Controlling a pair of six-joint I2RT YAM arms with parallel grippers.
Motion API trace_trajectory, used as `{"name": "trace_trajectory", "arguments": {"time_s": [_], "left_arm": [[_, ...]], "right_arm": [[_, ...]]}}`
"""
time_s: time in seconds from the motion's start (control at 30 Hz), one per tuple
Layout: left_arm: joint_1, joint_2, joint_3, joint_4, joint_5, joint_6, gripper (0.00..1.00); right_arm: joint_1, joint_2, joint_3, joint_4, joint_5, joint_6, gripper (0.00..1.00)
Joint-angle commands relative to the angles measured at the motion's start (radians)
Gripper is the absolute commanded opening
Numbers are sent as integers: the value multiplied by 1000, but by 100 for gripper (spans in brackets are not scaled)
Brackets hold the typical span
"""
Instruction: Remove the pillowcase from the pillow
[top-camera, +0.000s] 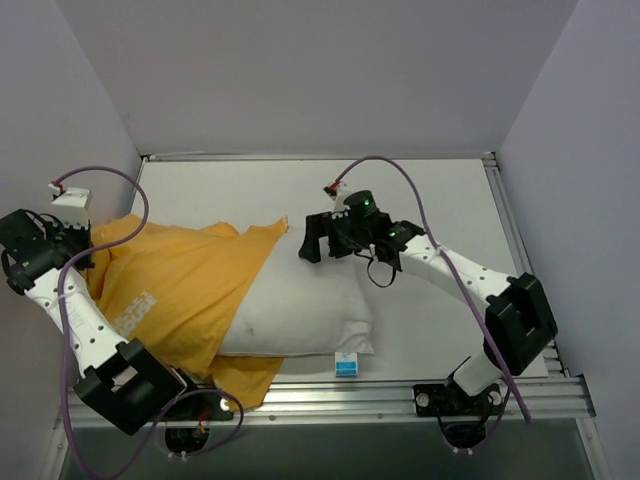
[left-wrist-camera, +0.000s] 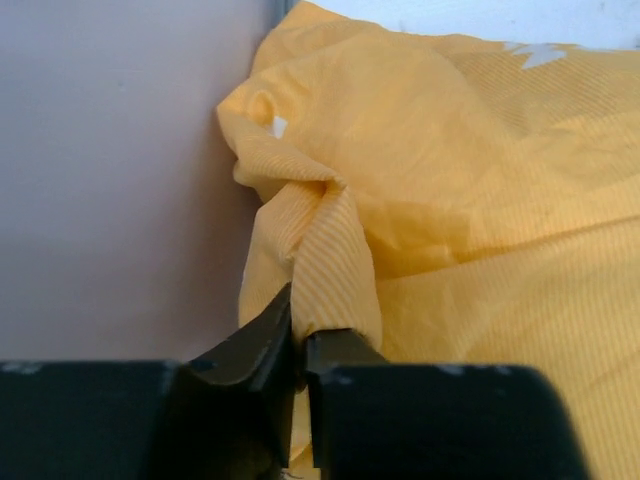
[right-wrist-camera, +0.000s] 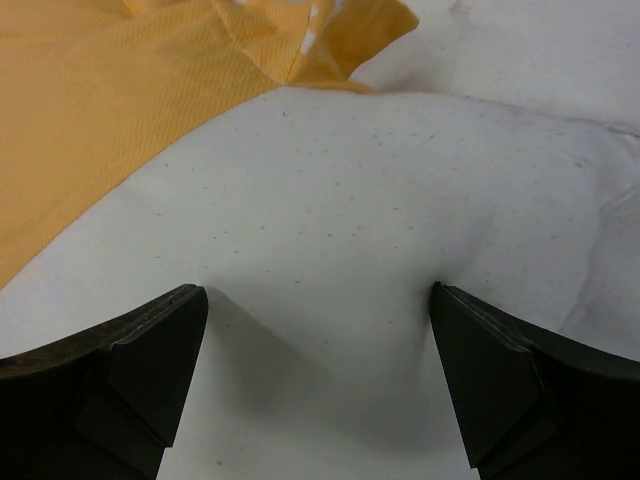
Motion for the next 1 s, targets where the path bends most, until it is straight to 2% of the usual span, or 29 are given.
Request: {"name": "trace_trajectory", "arguments": {"time_s": [0.0,0.03,0.1,0.13,0.17,0.2,0.3,0.33,0.37,0.4,0.43,0.47,0.5,0.53,0.6,0.7,0.83,0.97], "left_arm": [[-42,-6,17,-93,27,32,18],[-53,-7,22,-143,37,59,40],[-99,-4,37,-202,79,86,66],[-116,-1,48,-270,94,110,74],[-161,2,71,-306,112,118,94],[-189,3,83,-341,132,125,94],[-313,5,124,-424,148,109,94],[-346,2,131,-433,151,80,94],[-384,2,140,-432,149,67,94],[-477,5,150,-424,113,49,94],[-532,6,152,-380,81,-1,94],[-594,8,152,-352,39,-26,94],[-720,12,155,-325,-2,-49,94],[-792,35,160,-287,-68,-75,94],[-942,81,183,-251,-104,-110,94],[-1024,236,299,-245,-119,-169,94],[-1103,524,520,-245,-101,-310,94],[-1140,669,603,-187,-90,-341,94]], "right_arm": [[73,102,33,-36,79,-15,100],[85,122,31,-48,83,-12,100],[107,162,17,-65,135,-17,100],[108,193,8,-79,158,-17,100],[108,205,-19,-82,193,-17,100],[108,221,-33,-88,210,-17,100],[110,228,-75,-88,212,-25,76],[110,228,-84,-70,198,-28,51],[111,225,-101,-57,186,-29,37],[117,216,-108,-42,160,-32,22],[124,210,-115,-13,154,-37,0],[130,202,-118,-7,152,-51,0],[137,189,-122,16,140,-63,0],[145,178,-125,45,141,-71,0],[147,138,-156,93,146,-83,0],[147,75,-191,128,183,-92,0],[163,-29,-281,234,201,-133,0],[188,-95,-315,266,223,-164,0]]}}
